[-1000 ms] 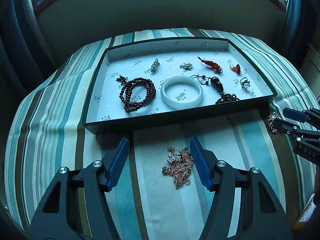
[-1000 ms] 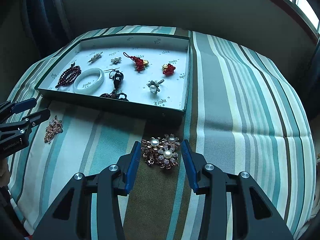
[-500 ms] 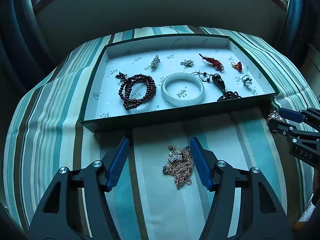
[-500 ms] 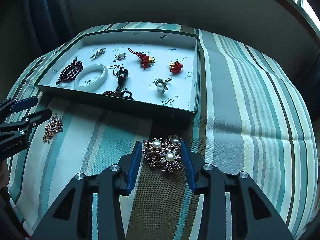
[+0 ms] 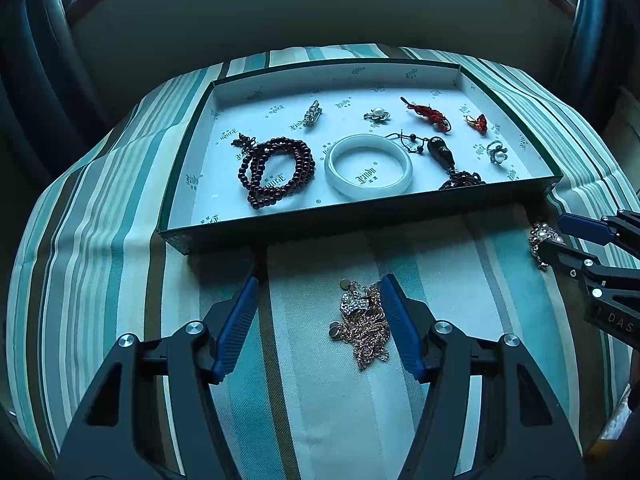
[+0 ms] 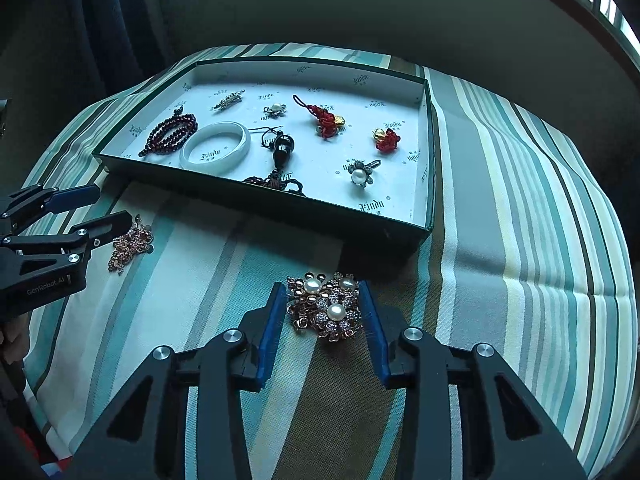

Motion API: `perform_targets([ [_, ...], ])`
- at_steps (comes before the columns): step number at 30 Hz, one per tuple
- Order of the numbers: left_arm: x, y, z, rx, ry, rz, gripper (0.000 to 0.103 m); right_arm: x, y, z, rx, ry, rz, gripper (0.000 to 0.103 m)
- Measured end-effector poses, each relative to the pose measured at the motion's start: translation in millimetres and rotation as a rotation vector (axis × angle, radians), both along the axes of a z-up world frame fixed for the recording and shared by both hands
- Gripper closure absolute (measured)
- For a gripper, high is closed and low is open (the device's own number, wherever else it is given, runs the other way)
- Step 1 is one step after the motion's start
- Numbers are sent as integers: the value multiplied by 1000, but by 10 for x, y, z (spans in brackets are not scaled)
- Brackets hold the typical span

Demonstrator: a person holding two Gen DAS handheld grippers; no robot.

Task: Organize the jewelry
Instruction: 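Grasp the gold chain necklace with the left tool while the right tool grasps the pearl cluster brooch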

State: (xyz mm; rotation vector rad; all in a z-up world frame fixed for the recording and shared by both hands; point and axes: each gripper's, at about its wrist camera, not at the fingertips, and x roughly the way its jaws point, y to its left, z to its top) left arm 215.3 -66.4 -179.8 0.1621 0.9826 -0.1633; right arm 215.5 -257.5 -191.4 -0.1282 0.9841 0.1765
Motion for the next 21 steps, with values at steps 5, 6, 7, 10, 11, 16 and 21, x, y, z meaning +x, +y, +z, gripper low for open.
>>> perform_targets([
  [5,-4,-9,-12,-1,4,-3,40,13,11,-26,3,7,-1,51],
  [6,-6,-12,-19,-1,5,-4,40,18,21,-41,1,10,1,51],
  [7,-8,-14,-24,-1,7,-4,40,25,28,-60,-3,13,2,51],
  [10,-8,-24,-37,0,11,-6,40,42,20,-104,1,21,-7,51],
  [11,-11,-27,-38,0,11,-6,40,42,13,-110,3,22,-9,51],
  [16,-17,-31,-46,-1,14,-6,40,40,5,-113,4,28,-7,57],
  [21,-38,-22,-41,-7,18,-12,40,20,15,-84,-3,19,-4,60],
])
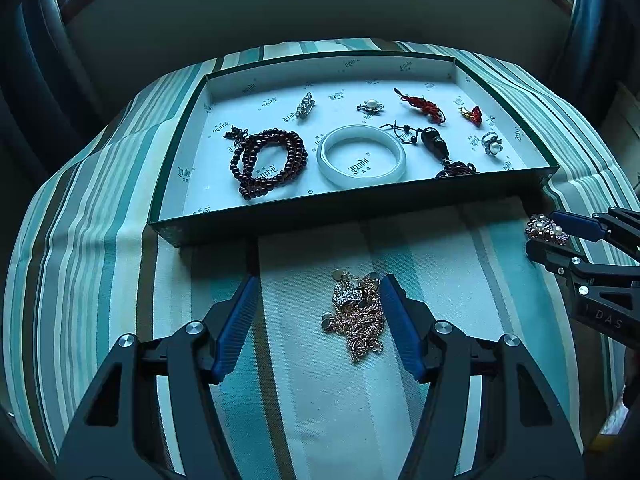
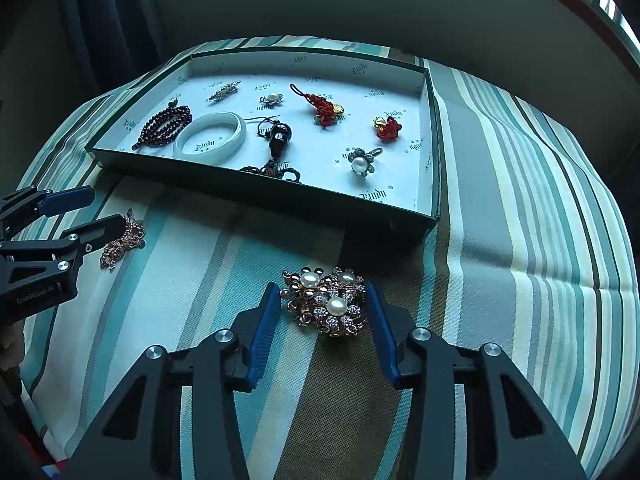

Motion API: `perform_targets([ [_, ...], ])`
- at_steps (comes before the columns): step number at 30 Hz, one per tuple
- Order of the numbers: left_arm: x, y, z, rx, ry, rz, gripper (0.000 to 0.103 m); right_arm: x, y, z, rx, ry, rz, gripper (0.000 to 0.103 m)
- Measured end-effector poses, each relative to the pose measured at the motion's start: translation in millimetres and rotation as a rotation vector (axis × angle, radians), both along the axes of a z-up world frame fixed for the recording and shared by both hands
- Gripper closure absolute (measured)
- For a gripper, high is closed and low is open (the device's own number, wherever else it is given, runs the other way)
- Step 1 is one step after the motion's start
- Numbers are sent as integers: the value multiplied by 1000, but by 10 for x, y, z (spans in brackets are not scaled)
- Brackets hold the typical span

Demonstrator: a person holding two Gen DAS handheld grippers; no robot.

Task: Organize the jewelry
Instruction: 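Grasp the gold chain necklace with the left tool while the right tool grasps the pearl cluster brooch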

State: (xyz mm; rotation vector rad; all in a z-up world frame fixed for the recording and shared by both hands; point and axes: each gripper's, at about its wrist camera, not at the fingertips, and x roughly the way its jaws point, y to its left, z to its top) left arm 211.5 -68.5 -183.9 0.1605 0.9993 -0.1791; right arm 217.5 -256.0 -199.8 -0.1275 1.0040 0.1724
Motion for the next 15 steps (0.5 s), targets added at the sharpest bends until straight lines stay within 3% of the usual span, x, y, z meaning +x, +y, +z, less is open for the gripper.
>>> perform_targets([
  [9,-85,-2,-54,9,24,-8,40,-27,-25,34,4,-6,7,63],
  [12,-62,-20,-84,4,35,-13,41,-40,-25,33,15,-3,16,71],
  [15,-48,-45,-102,1,43,-23,45,-63,-29,32,13,-5,19,71],
])
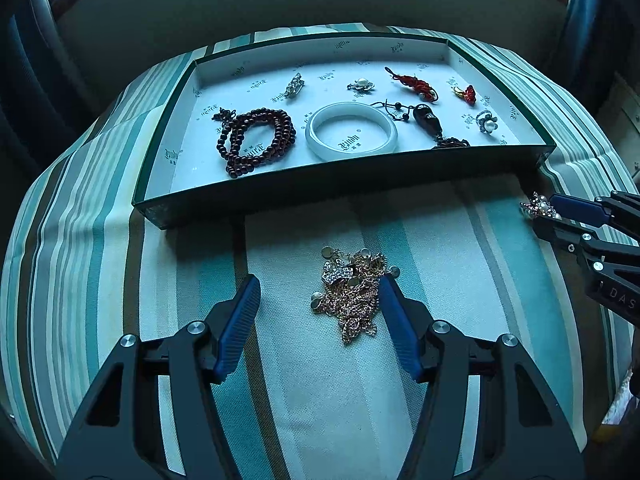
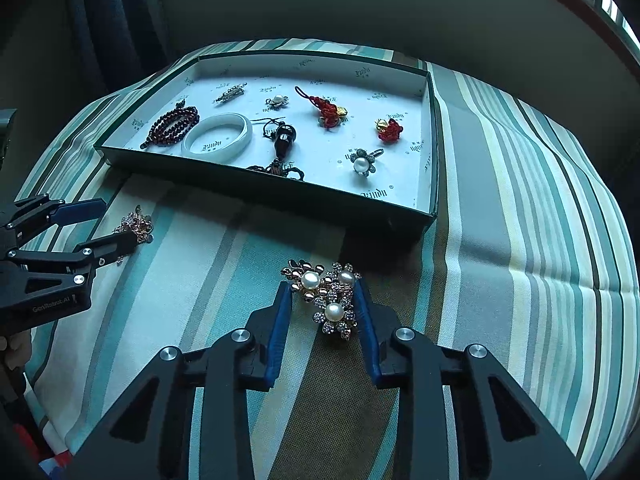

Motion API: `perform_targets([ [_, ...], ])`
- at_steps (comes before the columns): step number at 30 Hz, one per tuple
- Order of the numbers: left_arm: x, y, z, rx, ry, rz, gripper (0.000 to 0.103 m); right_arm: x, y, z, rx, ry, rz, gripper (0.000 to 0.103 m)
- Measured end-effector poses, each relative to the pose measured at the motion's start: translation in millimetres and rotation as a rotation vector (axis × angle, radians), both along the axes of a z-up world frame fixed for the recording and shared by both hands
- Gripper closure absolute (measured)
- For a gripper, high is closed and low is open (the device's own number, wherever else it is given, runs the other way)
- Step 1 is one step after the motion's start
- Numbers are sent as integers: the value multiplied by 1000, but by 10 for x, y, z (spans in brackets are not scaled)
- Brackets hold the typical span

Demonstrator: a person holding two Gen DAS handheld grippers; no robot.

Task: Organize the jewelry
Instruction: 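Grasp the gold chain necklace with the left tool while the right tool grasps the pearl cluster brooch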

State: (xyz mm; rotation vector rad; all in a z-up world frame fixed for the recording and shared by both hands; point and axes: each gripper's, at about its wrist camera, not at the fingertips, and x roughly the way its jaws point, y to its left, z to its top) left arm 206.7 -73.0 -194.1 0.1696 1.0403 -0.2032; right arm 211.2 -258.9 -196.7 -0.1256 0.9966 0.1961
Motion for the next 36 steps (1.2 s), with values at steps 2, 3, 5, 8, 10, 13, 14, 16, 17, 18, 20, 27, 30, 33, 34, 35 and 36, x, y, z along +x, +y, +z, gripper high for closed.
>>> perform_targets([
  [2,-5,-13,-3,-13,5,-16,51,-4,1,-3,4,1,1,71],
  [3,-11,-20,-3,-12,4,-21,53,-4,1,-4,5,0,1,71],
  [5,-15,-42,-4,-26,9,-38,61,-1,-4,-6,9,1,1,71],
  [8,-17,-68,-2,-35,13,-53,67,0,-11,-7,15,1,-2,71],
  [10,-15,-73,-1,-41,16,-63,72,2,-12,-6,17,1,-4,71],
  [13,-8,-76,4,-43,22,-70,79,2,-16,-8,18,1,-4,71],
  [14,-5,-72,5,-44,23,-72,82,3,-15,-7,19,1,-4,71],
  [16,0,-65,8,-48,27,-76,83,0,-18,-6,20,1,-4,71],
  [17,1,-67,9,-47,29,-78,83,0,-16,-6,20,1,-5,71],
  [18,2,-70,10,-46,29,-80,83,1,-17,-7,20,1,-4,71],
  [20,3,-83,11,-37,27,-84,84,-1,-17,-8,18,1,-4,71],
  [27,-22,-112,53,-15,-3,-93,93,-3,-10,-10,16,0,-4,71],
  [30,-15,-98,78,-33,-7,-99,98,-8,4,-9,10,-3,-4,71],
  [33,-10,-89,66,-35,-4,-93,98,-11,13,-7,5,-3,-2,71],
  [34,-12,-86,64,-38,-4,-92,98,-10,12,-7,5,-3,-1,70],
  [35,-14,-84,63,-39,-5,-91,98,-7,8,-7,8,-3,-3,70],
  [36,-17,-86,64,-39,-5,-91,98,-7,-1,-10,14,-5,-7,70],
])
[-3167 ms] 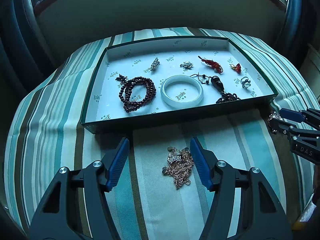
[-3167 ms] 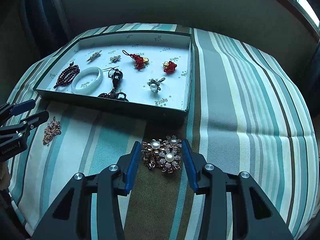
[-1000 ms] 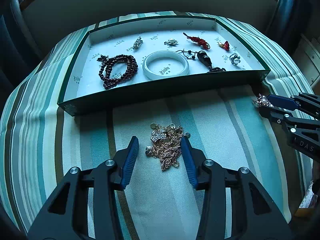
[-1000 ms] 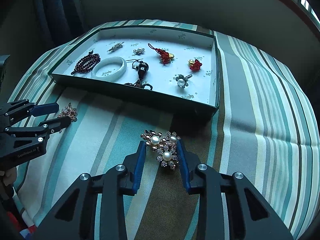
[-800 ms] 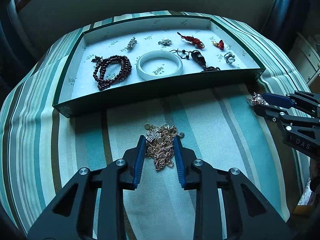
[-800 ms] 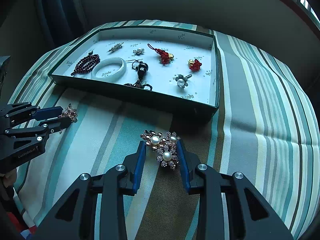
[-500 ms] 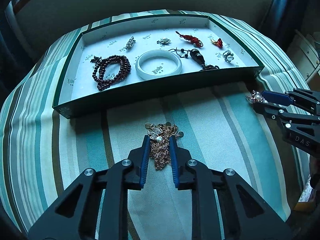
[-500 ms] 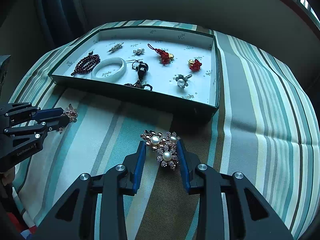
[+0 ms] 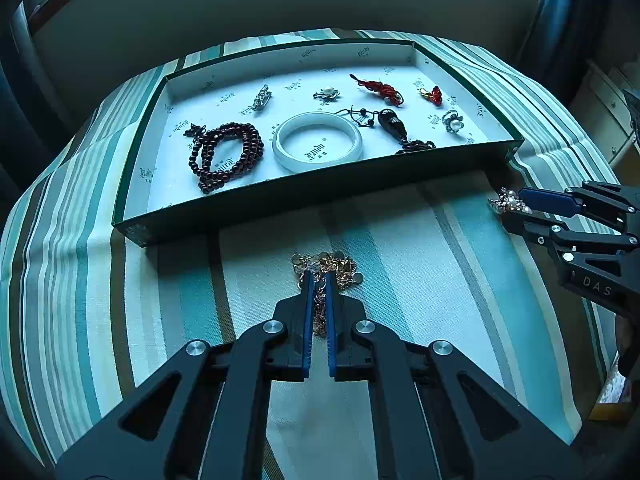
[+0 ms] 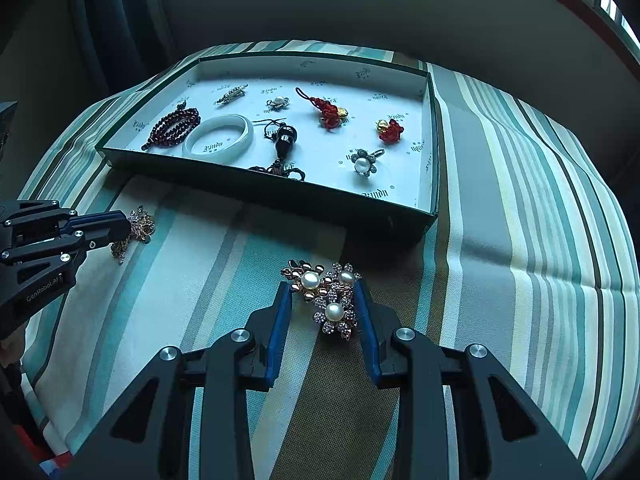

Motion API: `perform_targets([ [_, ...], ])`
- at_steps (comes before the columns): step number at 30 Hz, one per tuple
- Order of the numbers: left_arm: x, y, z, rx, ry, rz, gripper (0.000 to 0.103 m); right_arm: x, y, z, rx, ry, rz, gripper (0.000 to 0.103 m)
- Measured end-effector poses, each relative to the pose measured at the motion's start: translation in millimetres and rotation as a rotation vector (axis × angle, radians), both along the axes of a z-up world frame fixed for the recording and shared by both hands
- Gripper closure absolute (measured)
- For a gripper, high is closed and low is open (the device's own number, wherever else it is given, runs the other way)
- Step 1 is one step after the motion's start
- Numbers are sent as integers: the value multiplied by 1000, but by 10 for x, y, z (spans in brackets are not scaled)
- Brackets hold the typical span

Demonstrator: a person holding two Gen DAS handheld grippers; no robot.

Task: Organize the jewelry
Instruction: 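Grasp the gold chain necklace with the left tool while the right tool grasps the pearl cluster brooch, then carry the necklace with the left tool while the right tool carries the cluster brooch into the tray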

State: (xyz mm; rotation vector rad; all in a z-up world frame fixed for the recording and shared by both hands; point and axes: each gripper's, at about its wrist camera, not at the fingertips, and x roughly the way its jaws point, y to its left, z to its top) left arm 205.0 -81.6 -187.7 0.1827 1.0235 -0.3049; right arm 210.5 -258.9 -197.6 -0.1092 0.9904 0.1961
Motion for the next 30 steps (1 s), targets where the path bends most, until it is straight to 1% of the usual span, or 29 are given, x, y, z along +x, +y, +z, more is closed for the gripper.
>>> perform_targets([
  [6,-7,7,12,-3,-6,3,98,1,1,-28,-3,10,-10,69],
  [9,-12,7,30,-6,-13,2,98,1,-8,-15,7,8,-16,71],
  [10,-13,8,38,-8,-16,2,98,2,-7,-13,6,9,-16,75],
  [11,-14,10,44,-11,-17,2,98,-1,-3,-11,3,9,-16,82],
  [18,-17,65,75,-20,-26,11,98,-26,11,-1,5,2,-11,82],
  [30,-41,107,191,-30,-53,21,98,-68,16,104,15,-27,-8,82],
])
